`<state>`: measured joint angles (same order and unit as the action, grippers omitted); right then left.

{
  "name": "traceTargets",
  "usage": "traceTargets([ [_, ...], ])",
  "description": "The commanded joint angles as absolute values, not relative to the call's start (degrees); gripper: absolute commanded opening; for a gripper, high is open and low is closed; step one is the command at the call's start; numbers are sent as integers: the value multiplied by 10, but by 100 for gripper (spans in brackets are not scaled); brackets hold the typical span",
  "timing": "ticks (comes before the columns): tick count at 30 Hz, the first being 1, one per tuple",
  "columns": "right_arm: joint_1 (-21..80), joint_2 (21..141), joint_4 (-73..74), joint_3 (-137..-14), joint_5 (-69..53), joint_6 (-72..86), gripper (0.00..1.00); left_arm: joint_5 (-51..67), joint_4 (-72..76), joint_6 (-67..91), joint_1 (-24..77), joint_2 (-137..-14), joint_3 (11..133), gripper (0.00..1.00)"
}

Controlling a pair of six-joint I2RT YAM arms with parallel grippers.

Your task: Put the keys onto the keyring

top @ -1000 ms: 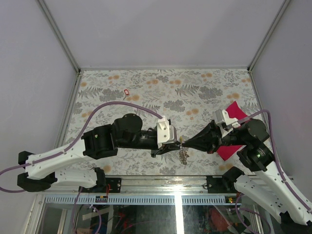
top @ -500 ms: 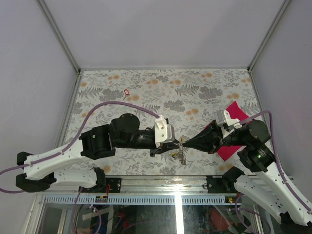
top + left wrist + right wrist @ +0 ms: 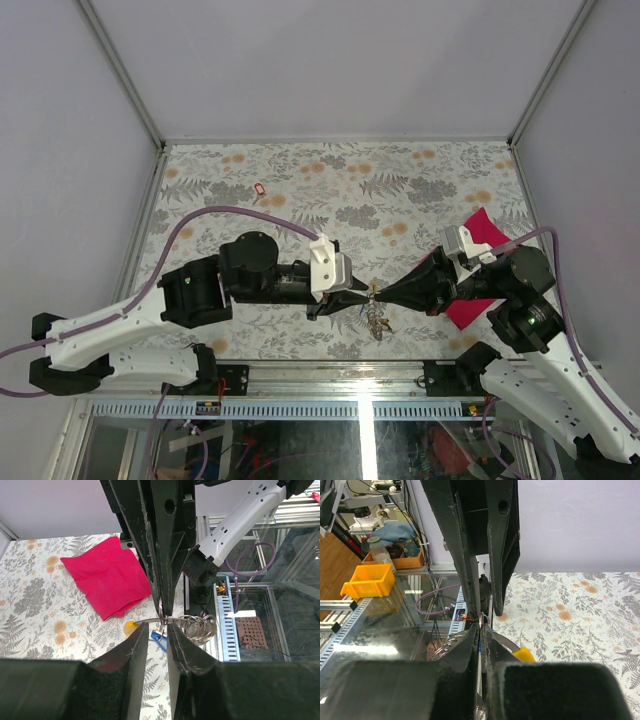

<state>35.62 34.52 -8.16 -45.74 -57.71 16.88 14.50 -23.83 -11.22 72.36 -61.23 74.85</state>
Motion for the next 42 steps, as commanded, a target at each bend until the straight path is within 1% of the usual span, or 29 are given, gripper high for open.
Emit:
traceTargets([
  [1,354,343,-117,-483,-571,169,0,165,-192,-105,727,-623,749,23],
  [7,354,344,-119,-483,-571,168,0,173,-189,-102,726,-632,746,22],
  [13,354,346,-122,-484,-572,169,0,170,-193,-105,726,-632,745,19],
  [16,354,346,-121,-484,-572,169,0,168,-197,-105,727,-632,745,13],
  [19,354,346,-122,-484,-571,169,0,168,-199,-104,726,-632,746,1],
  [24,354,345,-120,-483,-569,168,0,159,-210,-96,726,-634,752,0],
  [25,354,345,-116,-483,-567,163,1,153,-216,-92,727,-637,756,0],
  [27,354,342,-86,-490,-556,141,9,141,-241,-92,727,-647,771,0],
  [29,355,338,-22,-504,-542,101,19,134,-281,-96,727,-657,792,0],
  [31,354,338,38,-517,-528,58,25,126,-316,-101,726,-667,809,0],
  [36,354,346,134,-532,-512,-13,32,108,-422,-120,727,-707,873,0],
  [42,354,356,158,-521,-516,-36,35,78,-542,-141,727,-778,962,0],
])
